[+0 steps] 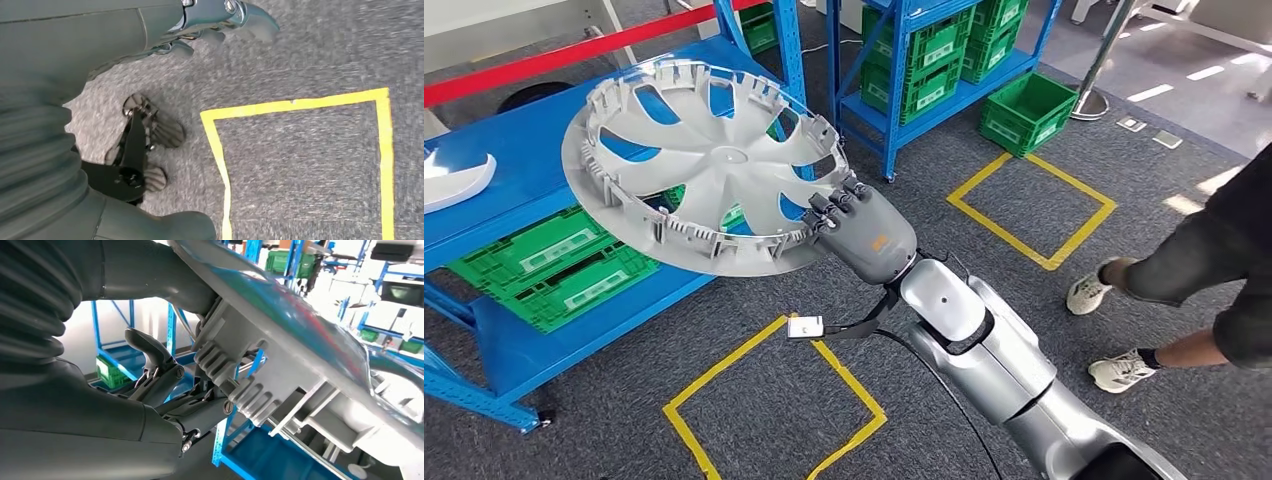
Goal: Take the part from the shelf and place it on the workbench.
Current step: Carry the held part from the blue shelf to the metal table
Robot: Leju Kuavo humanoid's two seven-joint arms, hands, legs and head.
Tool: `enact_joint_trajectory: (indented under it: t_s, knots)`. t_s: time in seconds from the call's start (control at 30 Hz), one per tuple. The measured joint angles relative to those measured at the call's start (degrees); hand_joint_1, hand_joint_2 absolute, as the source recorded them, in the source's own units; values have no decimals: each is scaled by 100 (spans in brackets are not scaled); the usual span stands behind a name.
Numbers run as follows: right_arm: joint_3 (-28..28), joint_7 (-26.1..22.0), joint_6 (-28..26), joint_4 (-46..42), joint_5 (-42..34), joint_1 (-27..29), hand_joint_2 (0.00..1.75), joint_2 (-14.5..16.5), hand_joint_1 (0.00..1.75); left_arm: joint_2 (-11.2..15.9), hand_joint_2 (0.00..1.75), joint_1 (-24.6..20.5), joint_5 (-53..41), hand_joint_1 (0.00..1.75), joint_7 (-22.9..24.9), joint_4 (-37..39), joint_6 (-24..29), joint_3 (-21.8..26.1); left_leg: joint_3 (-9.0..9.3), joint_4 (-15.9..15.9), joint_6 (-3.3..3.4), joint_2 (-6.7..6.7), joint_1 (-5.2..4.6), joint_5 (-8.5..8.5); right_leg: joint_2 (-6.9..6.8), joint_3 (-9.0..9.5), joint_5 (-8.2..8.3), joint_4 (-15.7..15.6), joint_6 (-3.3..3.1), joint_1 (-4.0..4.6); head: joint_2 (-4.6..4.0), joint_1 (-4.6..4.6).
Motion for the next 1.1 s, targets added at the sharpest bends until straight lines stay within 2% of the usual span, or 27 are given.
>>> enact_joint_trajectory:
  t_s: [0.03, 0.07, 0.1, 0.17, 0.2, 0.23, 0.27, 0.3, 0.33, 0.37, 0.4, 0.43, 0.47, 0.5, 0.53, 0.6, 0.63, 0.67, 0.73, 0.77, 0.8, 0.83, 0.87, 0.9, 0.97, 1.03, 1.1]
  knots:
    - [8, 0, 8, 0, -1, -16, 175, 15, 175, 0, 175, -4, 4, 0, -8, 0, 7, 2, 14, -18, 16, -4, -9, -14, 63, -26, 19, -4, 44, -8, 0, 0]
    - [16, 0, 21, 0, -1, -24, 175, 22, 175, -3, 175, -9, 7, 0, -15, -2, 13, 5, 20, -28, 45, 48, -10, 0, 125, -45, 41, -18, 85, -22, 0, -2]
    - [20, 1, 39, -1, -3, -25, 175, 22, 175, -3, 175, -14, 7, 0, -22, -4, 17, 10, 24, -45, 83, 112, -9, 17, 89, -58, 44, -13, 121, -23, 0, -1]
    - [26, 13, 82, -2, -7, -21, 175, 19, 175, -9, 175, -14, -16, 0, -27, -7, 20, 17, 31, -82, 158, 250, 8, 47, -206, -183, -109, 229, 183, -1, 0, 34]
    - [30, 22, 96, -4, -9, -10, 175, 19, 175, -10, 175, -3, -31, 0, -26, -6, 28, 19, 30, -89, 182, 324, 2, 50, -406, -320, -276, 524, 209, 3, 0, 53]
    - [33, 34, 103, -6, -11, 10, 175, 19, 175, -11, 175, 18, -42, 0, -22, -4, 42, 20, 26, -89, 198, 399, -5, 47, -531, -504, -467, 911, 235, 1, 0, 70]
    - [36, 45, 104, -8, -14, 42, 175, 16, 175, -8, 175, 45, -43, 0, -17, -2, 59, 22, 24, -88, 204, 483, -11, 43, -584, -679, -619, 1289, 254, -9, 0, 71]
    - [37, 55, 104, -10, -16, 80, 175, 11, 175, -3, 175, 72, -35, 0, -12, 0, 73, 26, 24, -87, 208, 565, -14, 39, -607, -789, -686, 1533, 264, -17, 0, 72]
    - [37, 62, 104, -12, -17, 115, 175, 6, 175, 2, 175, 94, -20, 0, -10, 1, 83, 31, 25, -86, 207, 646, -14, 35, -621, -793, -646, 1563, 266, -21, 0, 72]
    - [37, 66, 105, -16, -16, 142, 175, 0, 175, 5, 175, 109, 1, 0, -5, 2, 88, 37, 28, -85, 201, 720, -15, 30, -648, -673, -513, 1354, 257, -20, 0, 73]
    - [37, 68, 105, -25, -16, 162, 175, -3, 175, 5, 175, 118, 28, 0, -3, 2, 94, 42, 35, -85, 191, 784, -16, 24, -718, -455, -332, 962, 237, -11, 0, 72]
    - [37, 69, 105, -38, -15, 176, 175, -4, 175, 4, 175, 126, 50, 0, -2, 2, 106, 49, 42, -83, 176, 843, -25, 14, -844, -224, -195, 536, 203, 14, 0, 72]
    - [36, 72, 105, -55, -15, 192, 175, -5, 175, 4, 175, 135, 63, 0, -2, 2, 121, 58, 50, -82, 153, 894, -38, 5, -945, -47, -98, 201, 164, 41, 0, 71]
    - [34, 81, 104, -72, -16, 212, 175, -8, 175, 3, 175, 145, 68, 0, -3, 3, 134, 70, 60, -83, 125, 941, -50, -4, -1014, 53, -58, 0, 127, 69, 0, 69]
    - [30, 97, 104, -85, -16, 240, 175, -14, 175, 2, 175, 157, 65, 0, -3, 5, 143, 83, 72, -90, 93, 989, -60, -10, -1022, 74, -63, -66, 93, 93, 0, 68]
    - [15, 142, 103, -107, -13, 310, 175, -36, 175, -1, 175, 173, 60, 0, 8, 8, 145, 104, 106, -108, 24, 1057, -55, -28, -891, 74, -35, -95, 30, 86, 0, 67]
    - [5, 165, 105, -120, -7, 342, 175, -48, 175, 0, 175, 181, 49, 0, 21, 9, 144, 110, 107, -73, -5, 993, -47, -72, -831, 88, -19, -120, -6, 66, 0, 68]
    - [-3, 188, 107, -133, 6, 372, 175, -58, 175, 3, 175, 190, 31, 0, 39, 11, 144, 114, 59, 65, -27, 869, -39, -177, -772, 102, 0, -147, -42, 42, 0, 60]
    - [-14, 243, 111, -161, 36, 448, 175, -74, 175, 10, 175, 221, -21, 0, 88, 21, 144, 115, -207, 687, -49, 567, -31, -525, -643, 113, 17, -167, -85, 16, 0, 37]
    - [-17, 273, 111, -178, 49, 498, 175, -86, 175, 13, 175, 242, -43, 0, 106, 28, 137, 115, -388, 1073, -53, 492, -31, -692, -569, 110, 19, -164, -93, 17, 0, 25]
    - [-25, 302, 111, -201, 60, 556, 175, -107, 175, 14, 175, 263, -64, 0, 118, 33, 118, 115, -529, 1355, -56, 463, -31, -769, -488, 110, 17, -160, -94, 18, 0, 22]
    - [-38, 329, 111, -228, 73, 618, 175, -136, 175, 15, 175, 279, -85, 0, 121, 38, 96, 115, -589, 1448, -56, 453, -30, -735, -408, 109, 16, -153, -93, 18, 0, 22]
    - [-60, 360, 111, -258, 86, 687, 175, -174, 175, 15, 175, 289, -111, 0, 124, 41, 71, 115, -541, 1304, -53, 442, -26, -584, -327, 110, 13, -142, -87, 13, 0, 22]
    - [-85, 390, 110, -287, 97, 756, 175, -213, 175, 15, 175, 293, -143, 0, 133, 43, 52, 115, -401, 968, -51, 400, -17, -364, -248, 110, 5, -123, -74, 4, 0, 22]
    - [-129, 458, 107, -338, 107, 867, 175, -292, 175, 13, 175, 294, -241, 0, 188, 51, 28, 108, -80, 255, -46, 162, 16, -81, -106, 79, -18, -63, -19, -8, 0, 22]
    - [-146, 524, 108, -391, 107, 936, 175, -377, 175, 11, 175, 291, -402, 0, 300, 65, 12, 52, 38, -5, -11, 9, 20, -64, 17, 15, -8, -29, 64, -18, 0, 17]
    - [-156, 557, 118, -446, 105, 1004, 175, -475, 175, 15, 175, 282, -570, 0, 400, 69, 9, -48, 39, -21, 68, 101, 3, -47, 95, -28, 25, -45, 147, -40, 0, 13]
